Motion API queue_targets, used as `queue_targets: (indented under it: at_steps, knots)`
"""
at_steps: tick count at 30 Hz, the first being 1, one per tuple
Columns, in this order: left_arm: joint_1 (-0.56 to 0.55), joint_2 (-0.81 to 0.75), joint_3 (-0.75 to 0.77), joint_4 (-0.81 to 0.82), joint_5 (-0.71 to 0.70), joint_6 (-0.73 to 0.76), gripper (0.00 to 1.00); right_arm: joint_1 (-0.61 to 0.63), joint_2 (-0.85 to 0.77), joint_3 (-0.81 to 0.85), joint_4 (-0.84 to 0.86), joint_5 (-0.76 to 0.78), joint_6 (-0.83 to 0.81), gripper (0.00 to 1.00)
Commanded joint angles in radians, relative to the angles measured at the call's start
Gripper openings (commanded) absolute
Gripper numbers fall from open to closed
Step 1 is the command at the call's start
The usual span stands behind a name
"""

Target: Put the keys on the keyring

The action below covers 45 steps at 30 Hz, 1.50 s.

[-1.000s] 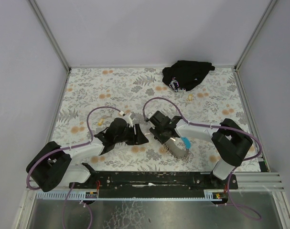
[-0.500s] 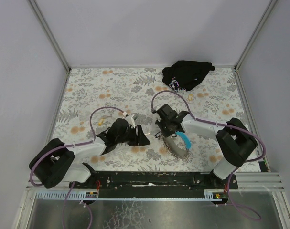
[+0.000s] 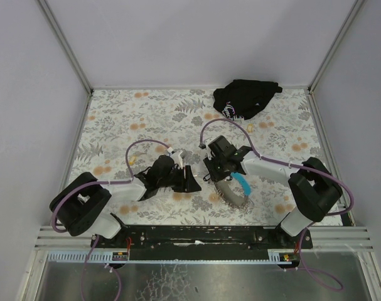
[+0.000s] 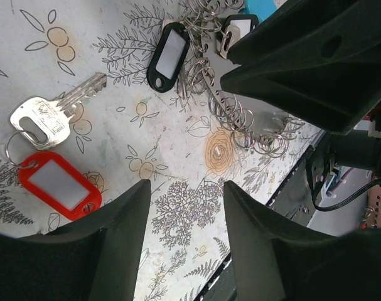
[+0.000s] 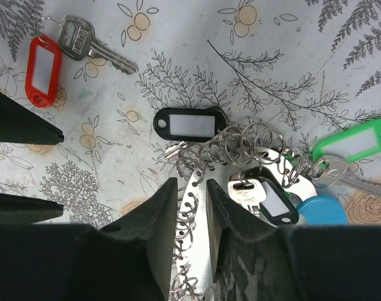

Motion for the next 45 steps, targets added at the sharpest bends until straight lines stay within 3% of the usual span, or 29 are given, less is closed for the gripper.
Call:
queue_targets:
  at_steps: [1,16,22,27,35,45]
  knots:
    - [-0.005,0.001,0.026,0.077,-0.001,0.023,0.49,-0.005,0.005,0.005,-0.001,-0.035,-0.021,0.33]
    - [-0.005,0.013,0.017,0.086,-0.005,0.020,0.49,-0.003,0.076,0.009,0.005,-0.058,-0.016,0.33]
    - [-0.004,0.033,0.014,0.112,0.015,0.002,0.48,-0.002,0.080,0.015,0.011,-0.087,-0.017,0.25]
    - [-0.004,0.035,0.008,0.133,0.019,-0.003,0.47,-0.002,0.059,0.015,0.006,-0.096,-0.028,0.11]
    - [-0.005,0.028,-0.015,0.234,0.035,0.042,0.44,-0.002,-0.069,-0.040,0.082,-0.168,-0.063,0.00]
    - [0.032,0.027,-0.044,0.412,0.112,0.094,0.36,-0.003,-0.188,-0.116,0.183,-0.223,-0.126,0.00]
